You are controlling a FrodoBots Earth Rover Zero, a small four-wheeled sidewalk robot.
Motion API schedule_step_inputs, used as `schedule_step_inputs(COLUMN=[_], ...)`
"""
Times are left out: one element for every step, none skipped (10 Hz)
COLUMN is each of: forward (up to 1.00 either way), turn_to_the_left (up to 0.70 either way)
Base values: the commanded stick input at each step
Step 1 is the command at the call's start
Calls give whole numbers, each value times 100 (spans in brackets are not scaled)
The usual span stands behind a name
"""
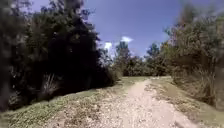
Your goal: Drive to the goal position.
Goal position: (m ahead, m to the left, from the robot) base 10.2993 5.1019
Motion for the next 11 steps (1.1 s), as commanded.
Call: schedule_step_inputs(forward=[50, 50, 50, 50, 50, 50, 50, 50, 50, 50, 50], turn_to_the_left=[-28, -9, -3, 0, -26, -50, -50, -50, -50, -50, -50])
